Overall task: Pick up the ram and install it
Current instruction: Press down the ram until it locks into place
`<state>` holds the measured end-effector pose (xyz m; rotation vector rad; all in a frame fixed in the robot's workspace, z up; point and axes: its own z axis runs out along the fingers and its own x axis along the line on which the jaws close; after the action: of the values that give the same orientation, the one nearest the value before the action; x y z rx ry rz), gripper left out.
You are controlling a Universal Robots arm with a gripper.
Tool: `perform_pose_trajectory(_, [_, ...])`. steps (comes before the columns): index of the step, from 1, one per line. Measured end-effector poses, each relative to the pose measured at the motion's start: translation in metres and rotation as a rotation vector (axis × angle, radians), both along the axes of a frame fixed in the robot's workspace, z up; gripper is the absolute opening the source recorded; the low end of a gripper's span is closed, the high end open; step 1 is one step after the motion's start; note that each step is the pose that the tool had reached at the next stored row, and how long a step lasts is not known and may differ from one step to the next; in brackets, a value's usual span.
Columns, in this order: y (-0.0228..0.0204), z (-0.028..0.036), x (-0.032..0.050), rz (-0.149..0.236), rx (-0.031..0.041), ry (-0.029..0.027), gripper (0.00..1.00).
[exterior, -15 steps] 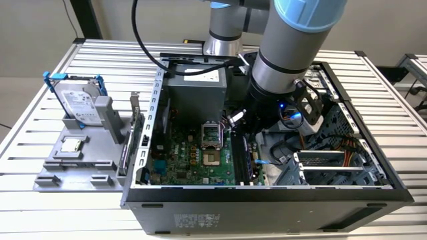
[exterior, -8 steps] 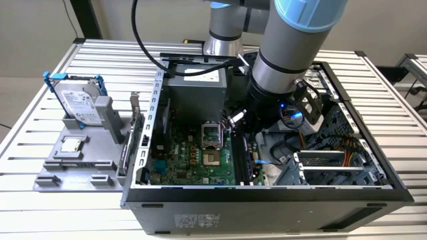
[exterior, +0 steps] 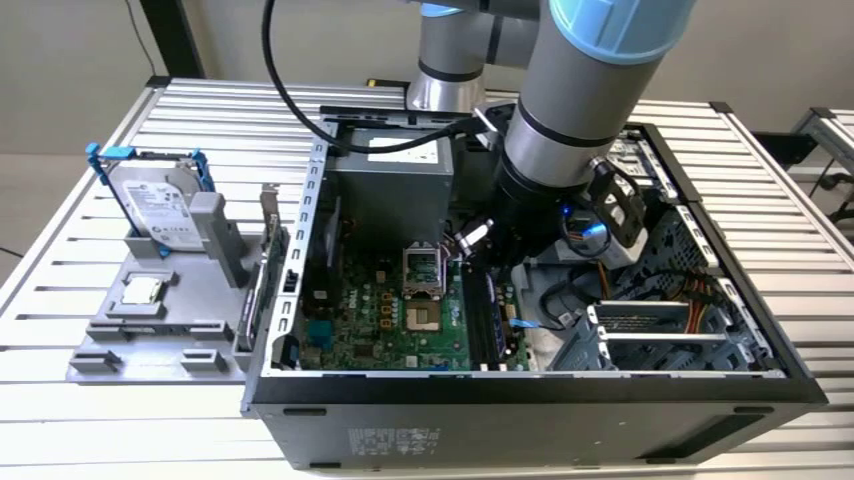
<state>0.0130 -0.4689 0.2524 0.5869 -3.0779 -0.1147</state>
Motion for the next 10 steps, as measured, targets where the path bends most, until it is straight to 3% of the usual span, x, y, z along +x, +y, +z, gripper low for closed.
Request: perform_pose_trajectory(10, [0.0, 0.0002, 0.0001, 0.026, 0.0007, 0.0, 0.0])
